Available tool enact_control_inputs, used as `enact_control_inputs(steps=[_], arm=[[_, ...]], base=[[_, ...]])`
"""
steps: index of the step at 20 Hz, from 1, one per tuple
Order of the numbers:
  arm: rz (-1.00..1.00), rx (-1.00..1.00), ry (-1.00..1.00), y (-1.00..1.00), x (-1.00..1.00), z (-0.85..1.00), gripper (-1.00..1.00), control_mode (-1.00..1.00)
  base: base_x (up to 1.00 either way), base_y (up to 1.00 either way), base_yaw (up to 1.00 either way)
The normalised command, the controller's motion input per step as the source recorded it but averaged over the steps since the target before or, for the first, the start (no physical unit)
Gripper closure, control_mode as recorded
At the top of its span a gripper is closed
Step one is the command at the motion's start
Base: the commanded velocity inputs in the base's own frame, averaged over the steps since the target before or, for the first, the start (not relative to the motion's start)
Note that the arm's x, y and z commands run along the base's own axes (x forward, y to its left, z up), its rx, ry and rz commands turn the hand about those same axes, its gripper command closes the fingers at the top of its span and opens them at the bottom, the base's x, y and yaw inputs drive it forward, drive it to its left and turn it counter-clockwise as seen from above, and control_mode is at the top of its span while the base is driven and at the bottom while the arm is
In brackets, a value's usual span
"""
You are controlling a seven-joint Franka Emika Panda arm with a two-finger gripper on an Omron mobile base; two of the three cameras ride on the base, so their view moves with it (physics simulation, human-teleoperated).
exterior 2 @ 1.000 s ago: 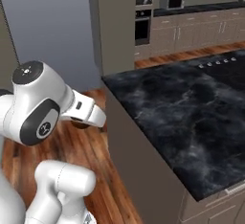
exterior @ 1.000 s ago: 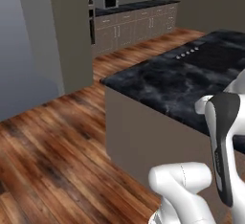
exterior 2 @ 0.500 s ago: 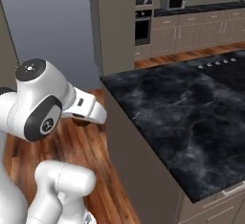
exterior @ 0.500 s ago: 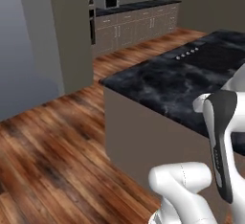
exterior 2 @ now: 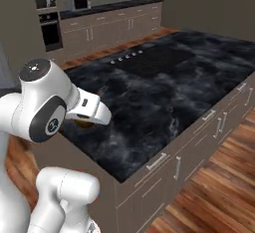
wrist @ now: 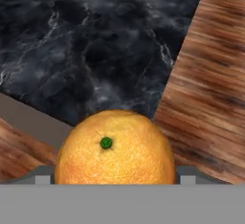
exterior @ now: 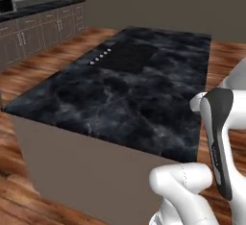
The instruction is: Pick the mango and orange from the fridge and place them inside the tupperware on the counter.
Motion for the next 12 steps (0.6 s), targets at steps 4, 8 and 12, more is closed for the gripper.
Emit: enact_control_inputs(steps=[4,8,12], arm=[[0.0,0.0,0.0,0.0,0.0,0.0,1.0,1.0],[0.0,0.0,0.0,0.0,0.0,0.0,1.0,1.0],[0.0,0.0,0.0,0.0,0.0,0.0,1.0,1.0]], base=[[0.21,-0.87,-0.84],[0.18,-0.73,-0.86],[0.33,-0.56,-0.75]])
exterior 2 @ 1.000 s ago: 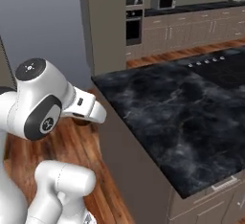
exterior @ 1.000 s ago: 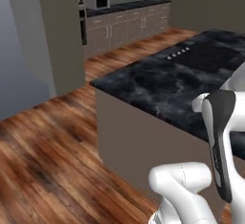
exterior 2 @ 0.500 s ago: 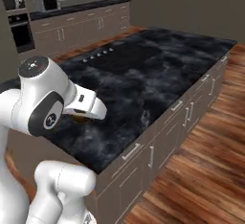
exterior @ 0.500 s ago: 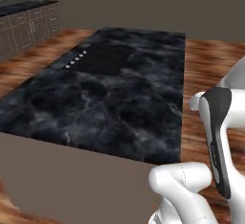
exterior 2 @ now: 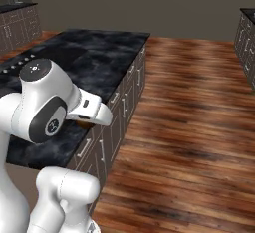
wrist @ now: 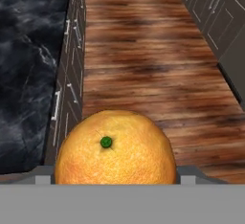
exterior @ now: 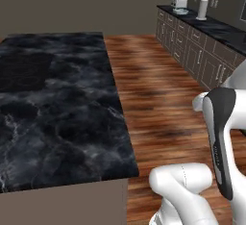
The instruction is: Pick the mango and orange from the fridge and place them inside the tupperware on the counter.
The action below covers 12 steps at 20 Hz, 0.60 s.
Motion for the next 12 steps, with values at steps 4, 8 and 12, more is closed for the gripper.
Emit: enact_control_inputs(steps=[4,8,12], arm=[[0.0,0.0,0.0,0.0,0.0,0.0,1.0,1.0],[0.0,0.0,0.0,0.0,0.0,0.0,1.0,1.0],[0.0,0.0,0.0,0.0,0.0,0.0,1.0,1.0]], base=[[0.62,-0.44,-0.31],[0.47,-0.82,-0.04],[0.27,-0.99,-0.06]])
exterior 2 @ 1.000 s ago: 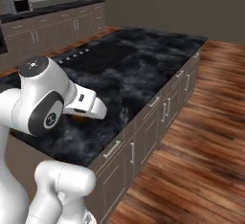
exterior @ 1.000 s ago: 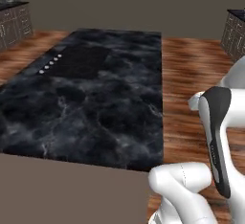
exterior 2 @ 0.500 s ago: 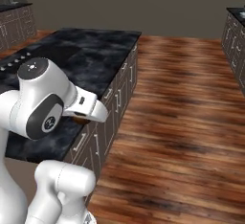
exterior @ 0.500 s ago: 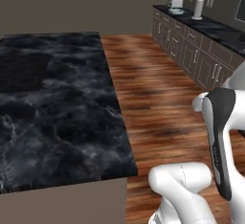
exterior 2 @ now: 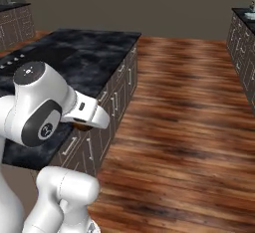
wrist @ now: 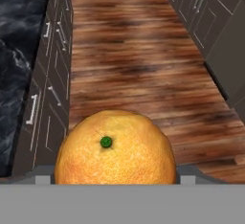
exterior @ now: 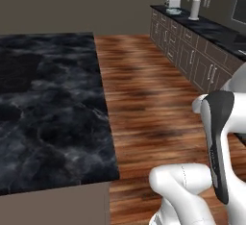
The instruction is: Pick the mango and orange from the fridge and place them inside the tupperware on the counter.
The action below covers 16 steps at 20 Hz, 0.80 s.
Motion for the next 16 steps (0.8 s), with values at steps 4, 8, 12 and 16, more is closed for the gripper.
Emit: enact_control_inputs(steps=[4,8,12,16], arm=[[0.0,0.0,0.0,0.0,0.0,0.0,1.0,1.0],[0.0,0.0,0.0,0.0,0.0,0.0,1.0,1.0],[0.0,0.0,0.0,0.0,0.0,0.0,1.0,1.0],[0.0,0.0,0.0,0.0,0.0,0.0,1.0,1.0]], base=[[0.21,-1.0,-0.04],[0.28,-0.92,-0.03],[0.9,-0.51,0.06],[1.0,-0.4,0.21]])
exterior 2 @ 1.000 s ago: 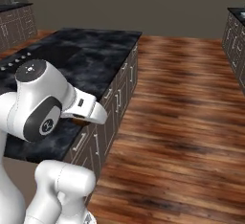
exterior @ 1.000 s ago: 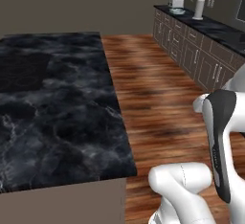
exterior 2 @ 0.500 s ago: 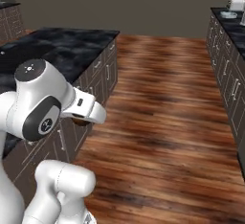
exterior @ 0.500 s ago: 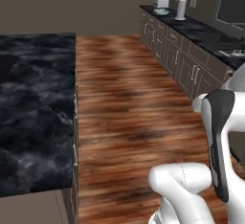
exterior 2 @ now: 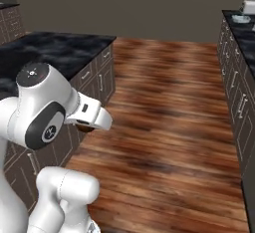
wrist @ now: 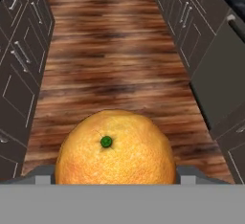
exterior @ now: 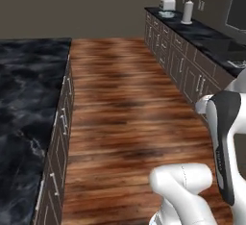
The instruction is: Pick the mango and orange from the fridge and place them inside the tupperware on the counter.
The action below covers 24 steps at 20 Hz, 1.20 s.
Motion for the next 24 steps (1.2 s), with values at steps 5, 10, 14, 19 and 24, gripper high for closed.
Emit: enact_control_inputs(steps=[5,10,14,19,24], arm=[[0.0,0.0,0.0,0.0,0.0,0.0,1.0,1.0],[0.0,0.0,0.0,0.0,0.0,0.0,1.0,1.0],[0.0,0.0,0.0,0.0,0.0,0.0,1.0,1.0],[0.0,0.0,0.0,0.0,0.0,0.0,1.0,1.0],[0.0,0.0,0.0,0.0,0.0,0.0,1.0,1.0]], base=[[1.0,-0.39,0.21],[1.0,-0.45,0.08],[1.0,-0.39,0.0],[1.0,-0.33,0.0],[1.0,-0.27,0.0]])
